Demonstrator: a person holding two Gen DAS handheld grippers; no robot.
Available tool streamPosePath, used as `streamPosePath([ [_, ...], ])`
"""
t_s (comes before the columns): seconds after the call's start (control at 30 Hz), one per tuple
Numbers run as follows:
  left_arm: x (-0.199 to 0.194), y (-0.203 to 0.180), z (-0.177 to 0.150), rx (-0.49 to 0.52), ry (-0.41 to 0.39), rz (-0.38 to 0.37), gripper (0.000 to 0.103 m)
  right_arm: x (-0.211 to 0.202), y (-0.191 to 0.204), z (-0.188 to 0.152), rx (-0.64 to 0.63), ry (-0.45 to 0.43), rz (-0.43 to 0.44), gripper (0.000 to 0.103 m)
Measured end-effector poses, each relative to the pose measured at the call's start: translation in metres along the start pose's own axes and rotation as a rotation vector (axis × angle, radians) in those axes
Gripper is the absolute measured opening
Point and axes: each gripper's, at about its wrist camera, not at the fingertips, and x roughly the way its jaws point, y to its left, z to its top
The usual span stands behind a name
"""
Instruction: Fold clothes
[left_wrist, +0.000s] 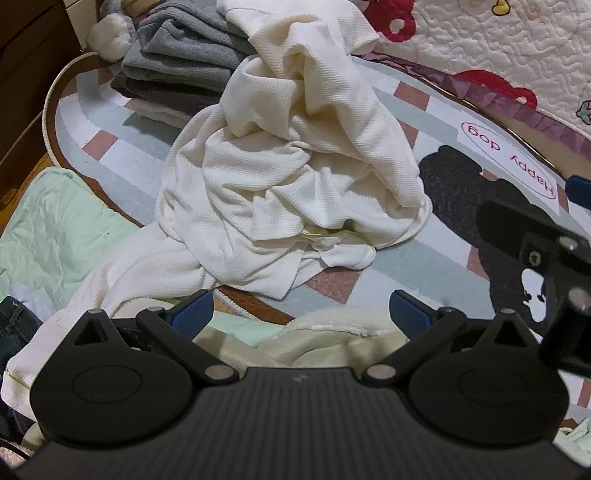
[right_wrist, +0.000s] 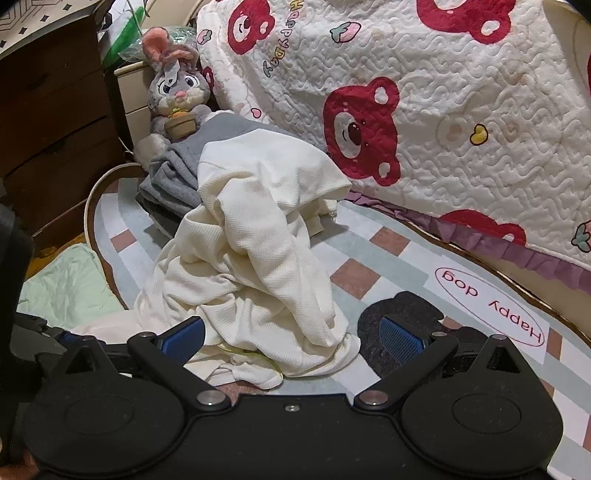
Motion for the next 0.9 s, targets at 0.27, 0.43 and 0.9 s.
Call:
streamPosePath([
  [0.27,0.0031,0.0017,0.0,0.001,0.007,0.003,0.103,0.0013,0.0002,-0.0022,0.001,0.005,0.001,0.102],
  [0.43,0.0038,0.0003,-0.0004,0.007,0.01,0.001,0.103,0.0012,0.0004,-0.0031,0.001,0.006,0.001,0.102],
  [0.9,0.0082,-0.0034,-0.002,0.021,0.015,0.035,0.103,0.0016,0.0006,-0.0043,0.01,0.011,0.011,0.102],
])
